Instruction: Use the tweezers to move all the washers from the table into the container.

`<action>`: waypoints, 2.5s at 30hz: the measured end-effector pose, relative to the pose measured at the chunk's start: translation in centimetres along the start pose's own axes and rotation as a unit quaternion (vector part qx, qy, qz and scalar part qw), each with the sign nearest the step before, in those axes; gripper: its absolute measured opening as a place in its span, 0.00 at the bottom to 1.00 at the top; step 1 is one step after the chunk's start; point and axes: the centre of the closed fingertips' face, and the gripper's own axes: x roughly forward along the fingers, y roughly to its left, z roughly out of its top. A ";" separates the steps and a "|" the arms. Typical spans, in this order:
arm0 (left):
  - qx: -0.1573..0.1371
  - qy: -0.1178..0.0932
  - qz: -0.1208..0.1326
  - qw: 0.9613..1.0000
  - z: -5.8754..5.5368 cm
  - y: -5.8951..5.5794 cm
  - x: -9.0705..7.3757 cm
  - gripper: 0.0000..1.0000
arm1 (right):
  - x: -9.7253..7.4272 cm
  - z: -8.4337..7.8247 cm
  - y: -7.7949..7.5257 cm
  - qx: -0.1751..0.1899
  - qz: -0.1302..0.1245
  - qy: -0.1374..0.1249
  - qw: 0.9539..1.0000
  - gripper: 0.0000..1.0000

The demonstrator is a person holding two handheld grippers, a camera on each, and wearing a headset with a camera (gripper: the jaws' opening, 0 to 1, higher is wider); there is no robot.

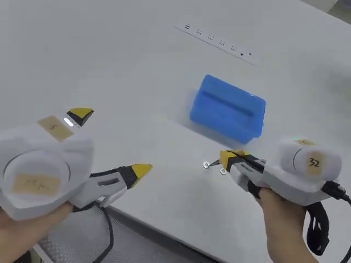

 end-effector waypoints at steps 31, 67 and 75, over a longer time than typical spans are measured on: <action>0.023 0.032 -0.011 0.999 -1.3 -0.4 0.2 0.79 | 0.6 0.3 0.2 0.002 0.003 0.005 1.000 0.02; -0.014 0.016 -0.010 1.000 -1.1 -0.5 0.1 0.99 | 1.2 0.2 1.1 -0.089 0.000 0.039 0.995 0.00; -0.005 0.000 -0.003 1.000 -0.3 -0.3 -0.2 0.99 | 0.5 1.2 0.8 -0.064 0.008 0.031 0.997 0.00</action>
